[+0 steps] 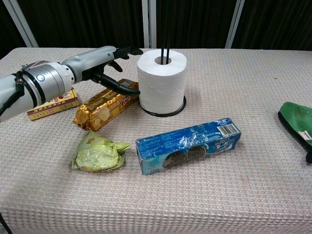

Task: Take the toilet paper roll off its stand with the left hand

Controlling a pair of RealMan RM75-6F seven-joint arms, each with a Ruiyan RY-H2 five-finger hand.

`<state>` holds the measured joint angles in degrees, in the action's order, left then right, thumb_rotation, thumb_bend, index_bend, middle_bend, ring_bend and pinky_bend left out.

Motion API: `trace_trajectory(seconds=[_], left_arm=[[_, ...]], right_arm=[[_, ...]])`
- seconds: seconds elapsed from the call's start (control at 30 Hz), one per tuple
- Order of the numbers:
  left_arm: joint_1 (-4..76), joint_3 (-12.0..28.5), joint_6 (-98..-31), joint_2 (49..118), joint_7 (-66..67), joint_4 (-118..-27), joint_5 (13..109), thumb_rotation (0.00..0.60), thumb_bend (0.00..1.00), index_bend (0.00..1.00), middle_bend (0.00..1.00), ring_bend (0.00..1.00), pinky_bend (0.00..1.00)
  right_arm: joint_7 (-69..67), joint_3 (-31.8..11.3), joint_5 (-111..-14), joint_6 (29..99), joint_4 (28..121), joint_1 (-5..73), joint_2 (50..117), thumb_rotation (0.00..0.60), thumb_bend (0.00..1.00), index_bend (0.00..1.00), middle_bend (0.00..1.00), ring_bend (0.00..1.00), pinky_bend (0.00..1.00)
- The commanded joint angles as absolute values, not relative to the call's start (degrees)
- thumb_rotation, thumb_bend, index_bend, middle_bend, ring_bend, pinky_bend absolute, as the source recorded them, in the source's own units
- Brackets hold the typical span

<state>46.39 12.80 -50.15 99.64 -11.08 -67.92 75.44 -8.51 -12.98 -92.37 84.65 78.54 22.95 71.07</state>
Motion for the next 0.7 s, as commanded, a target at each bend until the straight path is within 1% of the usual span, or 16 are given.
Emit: trace_trajectory(seconds=[0.03, 0.47, 0.57, 0.7], left_arm=[[46.5, 12.8, -50.3, 99.7, -11.4, -67.6, 75.4, 0.387, 0.00, 0.00, 0.00, 0.00, 0.18], [47.3, 14.1, -50.3, 99.6, -13.4, -69.3, 74.4, 0.380, 0.00, 0.00, 0.00, 0.00, 0.18], [47.9, 14.7, -51.1, 101.5, -13.5, -67.2, 74.4, 0.365, 0.00, 0.00, 0.00, 0.00, 0.18], [49.6, 16.9, -49.8, 104.2, -16.6, -64.5, 72.7, 0.353, 0.00, 0.00, 0.00, 0.00, 0.18]], right_arm=[[-8.7, -12.9, -92.2, 84.9, 78.6, 22.9, 70.7, 0.600, 0.29, 0.00, 0.00, 0.00, 0.00], [-9.1, -11.7, -92.8, 86.4, 79.3, 22.5, 70.3, 0.600, 0.29, 0.00, 0.00, 0.00, 0.00], [-8.8, -11.5, -92.8, 86.9, 79.8, 22.2, 69.8, 0.600, 0.29, 0.00, 0.00, 0.00, 0.00], [-8.2, -11.3, -93.5, 88.2, 81.3, 21.6, 68.5, 0.600, 0.29, 0.00, 0.00, 0.00, 0.00]])
